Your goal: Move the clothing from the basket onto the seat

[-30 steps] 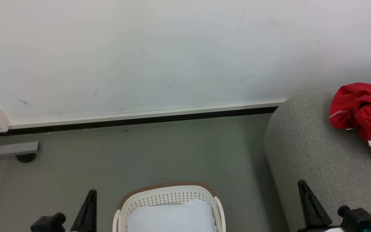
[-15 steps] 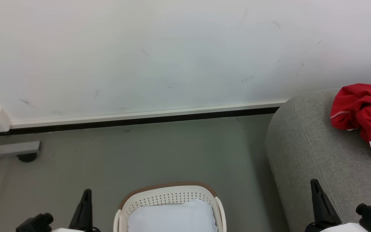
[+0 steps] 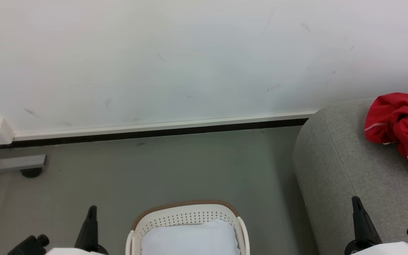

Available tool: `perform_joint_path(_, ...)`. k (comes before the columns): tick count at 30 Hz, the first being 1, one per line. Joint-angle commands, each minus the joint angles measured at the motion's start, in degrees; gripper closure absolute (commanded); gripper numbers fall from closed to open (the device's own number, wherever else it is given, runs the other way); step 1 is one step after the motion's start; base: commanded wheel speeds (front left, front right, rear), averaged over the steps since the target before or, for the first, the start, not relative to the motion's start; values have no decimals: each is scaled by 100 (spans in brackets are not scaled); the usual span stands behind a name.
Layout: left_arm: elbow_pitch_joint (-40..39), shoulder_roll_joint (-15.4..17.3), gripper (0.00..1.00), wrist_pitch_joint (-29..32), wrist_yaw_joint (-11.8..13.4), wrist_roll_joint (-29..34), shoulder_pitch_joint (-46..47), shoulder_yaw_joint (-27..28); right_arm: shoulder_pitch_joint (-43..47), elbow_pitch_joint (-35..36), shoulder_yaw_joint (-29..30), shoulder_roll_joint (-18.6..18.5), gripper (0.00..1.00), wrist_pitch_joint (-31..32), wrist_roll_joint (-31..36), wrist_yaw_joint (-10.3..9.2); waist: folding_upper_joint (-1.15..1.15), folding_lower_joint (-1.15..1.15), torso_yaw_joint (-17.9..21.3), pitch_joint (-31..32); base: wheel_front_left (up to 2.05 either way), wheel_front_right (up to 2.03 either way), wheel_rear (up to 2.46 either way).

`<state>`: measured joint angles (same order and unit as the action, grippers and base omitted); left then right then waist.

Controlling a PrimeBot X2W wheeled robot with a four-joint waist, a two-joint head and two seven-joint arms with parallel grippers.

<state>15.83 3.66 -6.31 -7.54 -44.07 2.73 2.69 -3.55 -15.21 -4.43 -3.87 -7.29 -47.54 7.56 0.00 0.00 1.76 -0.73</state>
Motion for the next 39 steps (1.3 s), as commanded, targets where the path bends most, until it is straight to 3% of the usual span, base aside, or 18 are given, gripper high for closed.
perform_joint_path(1,-92,13,100,41,2,-173,140,33,-162,83,53,-55,100,29,-199,-4,0,0,-3,1,0,0,0)
perform_joint_path(39,-146,-30,100,705,5,-2619,270,227,-234,122,519,-50,100,678,-2527,-8,0,0,-77,24,0,0,0)
